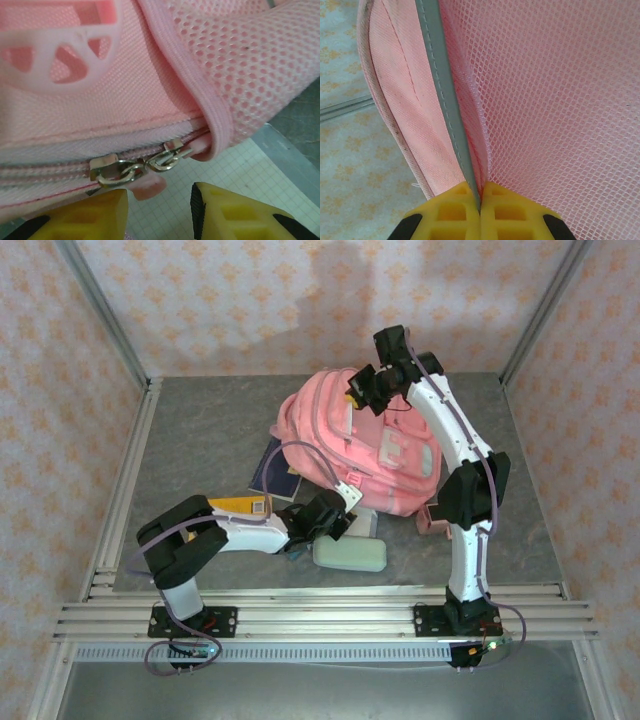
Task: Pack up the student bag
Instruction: Unzip the student bag at the top-center of the table.
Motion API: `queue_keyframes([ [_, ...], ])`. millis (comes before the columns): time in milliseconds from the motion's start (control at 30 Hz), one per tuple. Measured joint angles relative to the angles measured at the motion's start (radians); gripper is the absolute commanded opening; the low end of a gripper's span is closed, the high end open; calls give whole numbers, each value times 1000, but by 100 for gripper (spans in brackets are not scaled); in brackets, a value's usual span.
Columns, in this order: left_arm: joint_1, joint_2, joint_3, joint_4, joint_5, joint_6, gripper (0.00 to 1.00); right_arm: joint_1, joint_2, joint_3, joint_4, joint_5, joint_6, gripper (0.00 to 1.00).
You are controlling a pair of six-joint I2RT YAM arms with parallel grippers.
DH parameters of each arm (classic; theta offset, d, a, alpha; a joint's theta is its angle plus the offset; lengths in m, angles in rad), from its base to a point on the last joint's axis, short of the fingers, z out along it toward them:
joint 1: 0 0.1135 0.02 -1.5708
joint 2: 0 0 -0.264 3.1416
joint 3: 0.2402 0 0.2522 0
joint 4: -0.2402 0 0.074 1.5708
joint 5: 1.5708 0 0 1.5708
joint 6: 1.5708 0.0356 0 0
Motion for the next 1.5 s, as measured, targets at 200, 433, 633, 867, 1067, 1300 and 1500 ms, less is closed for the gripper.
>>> queue_keyframes([
  [200,7,13,14,0,-66,-23,35,5,0,-26,26,-11,10,0],
  [433,26,13,22,-3,-89,-42,4,18,-22,-72,50,-10,5,0],
  [633,31,6,19,-27,-81,-40,0,21,-34,-73,45,11,-55,0],
  [867,68,-78,-16,-97,-67,-48,0,45,-34,-70,37,73,-190,0],
  [1067,100,-133,-28,-172,-50,-48,0,83,-34,-51,14,135,-298,0],
  [1300,122,-148,-27,-230,2,-78,0,130,-24,-14,-29,197,-394,24],
  [1500,136,-150,-25,-230,14,-197,0,179,46,169,-206,280,-424,83],
])
